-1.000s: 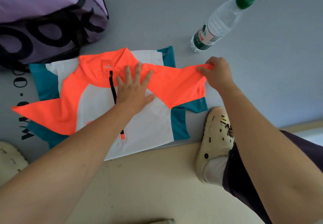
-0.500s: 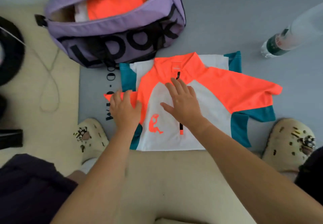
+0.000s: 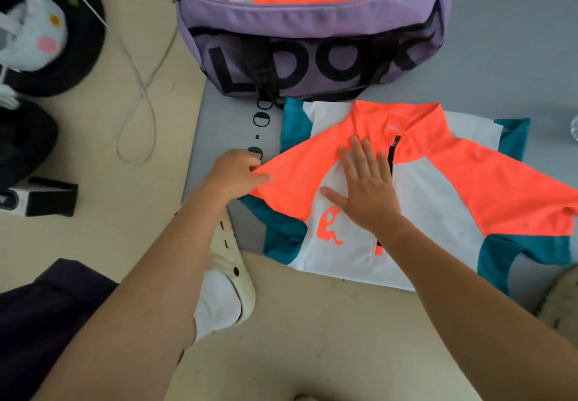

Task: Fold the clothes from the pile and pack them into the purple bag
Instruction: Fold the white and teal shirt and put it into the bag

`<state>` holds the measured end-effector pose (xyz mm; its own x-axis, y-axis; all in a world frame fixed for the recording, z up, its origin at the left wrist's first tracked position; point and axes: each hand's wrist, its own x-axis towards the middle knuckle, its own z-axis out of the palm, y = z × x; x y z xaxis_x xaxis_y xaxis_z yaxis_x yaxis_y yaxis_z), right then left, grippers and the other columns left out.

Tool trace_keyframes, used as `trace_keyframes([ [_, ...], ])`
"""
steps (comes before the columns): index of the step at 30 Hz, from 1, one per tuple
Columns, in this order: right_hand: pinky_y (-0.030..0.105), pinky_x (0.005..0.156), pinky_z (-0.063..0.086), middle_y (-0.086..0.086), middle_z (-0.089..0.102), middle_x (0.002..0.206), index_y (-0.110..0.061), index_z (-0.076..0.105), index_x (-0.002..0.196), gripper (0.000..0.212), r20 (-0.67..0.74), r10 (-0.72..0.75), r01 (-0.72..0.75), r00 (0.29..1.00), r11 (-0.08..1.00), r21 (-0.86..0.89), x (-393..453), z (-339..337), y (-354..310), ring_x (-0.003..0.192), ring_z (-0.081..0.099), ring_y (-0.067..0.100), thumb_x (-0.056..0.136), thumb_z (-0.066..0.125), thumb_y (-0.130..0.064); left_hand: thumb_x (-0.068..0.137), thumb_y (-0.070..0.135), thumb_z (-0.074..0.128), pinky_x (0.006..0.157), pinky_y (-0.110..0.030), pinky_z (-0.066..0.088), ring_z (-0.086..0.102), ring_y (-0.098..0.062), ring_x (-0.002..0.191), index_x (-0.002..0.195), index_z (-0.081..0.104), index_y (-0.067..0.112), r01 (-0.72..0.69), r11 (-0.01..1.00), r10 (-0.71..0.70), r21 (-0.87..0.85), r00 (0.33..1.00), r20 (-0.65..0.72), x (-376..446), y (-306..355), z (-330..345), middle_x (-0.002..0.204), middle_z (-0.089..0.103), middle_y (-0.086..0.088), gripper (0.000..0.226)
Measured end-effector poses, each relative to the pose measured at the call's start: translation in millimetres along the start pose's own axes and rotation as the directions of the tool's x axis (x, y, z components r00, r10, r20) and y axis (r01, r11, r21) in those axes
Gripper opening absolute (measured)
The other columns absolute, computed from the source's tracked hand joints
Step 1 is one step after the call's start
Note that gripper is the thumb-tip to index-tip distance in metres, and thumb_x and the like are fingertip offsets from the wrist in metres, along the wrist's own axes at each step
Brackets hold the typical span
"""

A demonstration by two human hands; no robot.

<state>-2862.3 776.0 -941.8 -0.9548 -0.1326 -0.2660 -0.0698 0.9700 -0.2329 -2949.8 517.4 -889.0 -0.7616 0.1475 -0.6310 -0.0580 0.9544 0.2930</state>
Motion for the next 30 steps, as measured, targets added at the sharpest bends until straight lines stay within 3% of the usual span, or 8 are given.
trace_keyframes([
  [3,0.051,0.120,0.011,0.013,0.014,0.162,-0.011,0.023,0.154,0.086,-0.017,-0.004,0.004,1.000,1.000,-0.008,2,3,-2,0.150,0.012,0.032,0.091,0.034,-0.069,0.090,0.037,0.063,0.053,-0.029,0.032,0.044,-0.011,0.053,0.062,0.046,0.013,0.008,0.973,-0.016,-0.230,0.999,-0.031,-1,-8,-7,0.058,0.044,0.003,0.041],
  [9,0.051,0.120,0.010,0.012,0.011,0.163,-0.012,0.019,0.155,0.085,-0.020,-0.011,0.010,1.000,1.000,-0.016,4,4,-2,0.150,0.008,0.032,0.091,0.025,-0.069,0.091,0.044,0.059,0.060,-0.034,0.031,0.048,-0.023,0.068,0.068,0.050,0.013,-0.017,0.999,0.011,-0.028,0.980,-0.201,6,2,-26,0.067,0.049,-0.004,0.040],
  [12,0.050,0.120,0.008,0.010,0.009,0.163,-0.014,0.018,0.155,0.087,0.000,0.005,-0.005,1.000,1.000,-0.001,4,4,-4,0.151,0.006,0.030,0.090,0.022,-0.070,0.092,0.042,0.059,0.069,-0.036,0.036,0.059,-0.032,0.085,0.089,0.068,0.015,-0.016,0.987,0.099,0.158,0.842,-0.531,5,8,-31,0.088,0.064,-0.010,0.028],
  [15,0.050,0.121,0.005,0.009,0.005,0.164,-0.015,0.015,0.156,0.086,0.021,0.008,-0.008,1.000,1.000,0.008,5,2,-4,0.151,0.001,0.029,0.090,0.020,-0.071,0.091,0.038,0.061,0.086,-0.041,0.038,0.053,-0.033,0.105,0.110,0.064,0.013,0.055,0.989,0.040,0.137,0.793,-0.608,-5,13,-19,0.109,0.057,-0.013,0.031],
  [18,0.049,0.121,0.003,0.009,0.002,0.164,-0.015,0.012,0.156,0.086,0.034,0.009,-0.009,0.999,1.000,-0.002,5,1,-4,0.151,-0.001,0.028,0.091,0.019,-0.071,0.093,0.043,0.056,0.066,-0.039,0.039,0.057,-0.030,0.089,0.086,0.060,0.012,0.179,0.960,-0.265,-0.214,0.825,-0.499,-30,18,14,0.089,0.059,-0.007,0.032],
  [21,0.049,0.120,0.002,0.009,0.001,0.164,-0.014,0.011,0.156,0.086,0.033,0.008,-0.007,0.999,1.000,-0.006,5,0,-5,0.151,-0.002,0.028,0.091,0.018,-0.070,0.086,0.060,0.057,0.047,-0.031,0.021,0.047,-0.023,0.056,0.055,0.044,0.015,0.324,0.889,-0.407,-0.323,0.883,-0.234,-61,26,58,0.053,0.044,0.002,0.057],
  [27,0.049,0.121,0.003,0.008,0.001,0.164,-0.016,0.011,0.156,0.085,0.061,0.007,-0.009,0.998,1.000,0.027,5,-5,-5,0.151,-0.002,0.027,0.091,0.022,-0.069,0.066,0.048,0.085,0.060,-0.027,0.043,0.059,-0.011,0.074,0.095,0.055,0.018,0.294,0.781,-0.375,-0.551,0.926,-0.038,-96,22,106,0.080,0.061,0.005,0.051],
  [30,0.048,0.121,0.002,0.007,0.001,0.164,-0.018,0.011,0.156,0.085,0.069,0.002,-0.005,0.998,0.999,0.040,4,-7,-3,0.151,-0.003,0.026,0.090,0.018,-0.070,0.072,0.045,0.080,0.059,-0.030,0.041,0.058,-0.013,0.070,0.083,0.053,0.021,0.328,0.825,-0.386,-0.461,0.922,-0.036,-96,13,106,0.073,0.059,0.007,0.038],
])
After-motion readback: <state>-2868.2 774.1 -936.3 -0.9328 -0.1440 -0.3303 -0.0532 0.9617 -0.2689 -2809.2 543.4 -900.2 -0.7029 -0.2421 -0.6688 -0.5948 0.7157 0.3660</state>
